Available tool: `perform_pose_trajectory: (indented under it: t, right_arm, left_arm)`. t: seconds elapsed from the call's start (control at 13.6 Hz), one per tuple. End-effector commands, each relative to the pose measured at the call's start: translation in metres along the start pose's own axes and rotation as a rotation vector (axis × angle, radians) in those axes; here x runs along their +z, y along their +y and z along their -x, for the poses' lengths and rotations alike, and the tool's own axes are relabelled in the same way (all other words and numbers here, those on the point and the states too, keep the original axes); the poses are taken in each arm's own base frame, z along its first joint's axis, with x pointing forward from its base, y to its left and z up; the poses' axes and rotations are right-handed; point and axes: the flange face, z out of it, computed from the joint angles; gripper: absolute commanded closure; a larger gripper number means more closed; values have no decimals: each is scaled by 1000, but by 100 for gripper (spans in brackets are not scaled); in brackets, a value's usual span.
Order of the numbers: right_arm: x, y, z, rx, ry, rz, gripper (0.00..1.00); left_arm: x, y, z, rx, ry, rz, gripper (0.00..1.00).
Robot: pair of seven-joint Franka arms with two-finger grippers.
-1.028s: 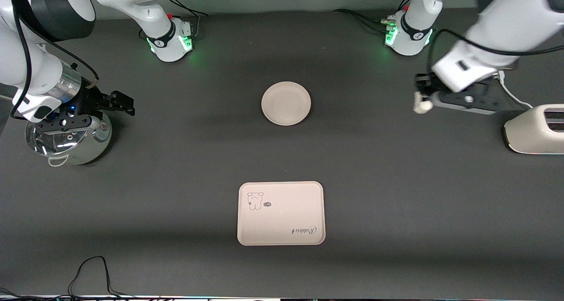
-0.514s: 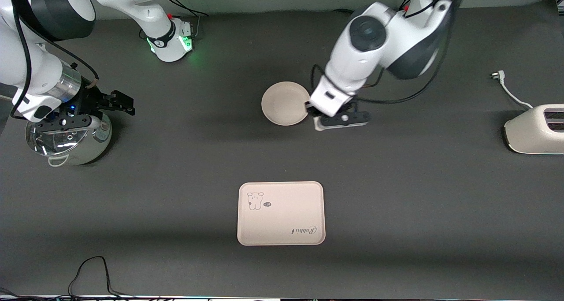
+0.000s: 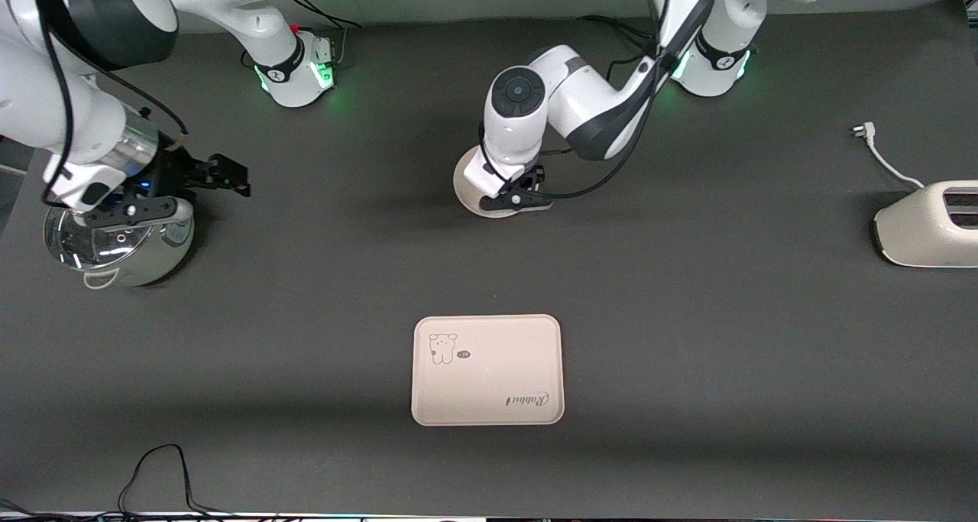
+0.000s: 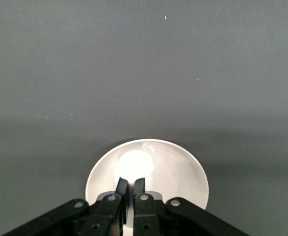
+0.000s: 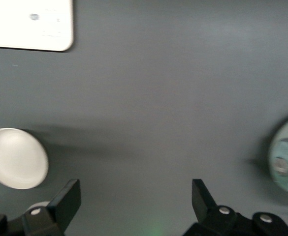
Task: Place bun in plate and plate on tray
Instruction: 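Lower the bun onto the plate while the right gripper moves toward the plate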
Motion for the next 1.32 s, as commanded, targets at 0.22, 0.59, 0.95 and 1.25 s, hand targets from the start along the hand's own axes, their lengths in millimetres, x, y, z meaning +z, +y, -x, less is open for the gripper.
perform_pose_trajectory:
  t: [0.22,0.59,0.95,1.25]
  right_arm:
    - [57,-116,-6,42,15,-23,0]
    - [102,-118,0,77,-17,-66,0]
    - [153,-124,18,80,0,-84,0]
    - [188,-138,33,52,20,-74,0]
  left_arm:
    - [73,9,40,-26,-3,-26,100]
    - [75,10,52,-57,-5,-34,0]
    - [51,7,45,-68,5,-37,0]
    - [48,7,45,-67,5,-39,0]
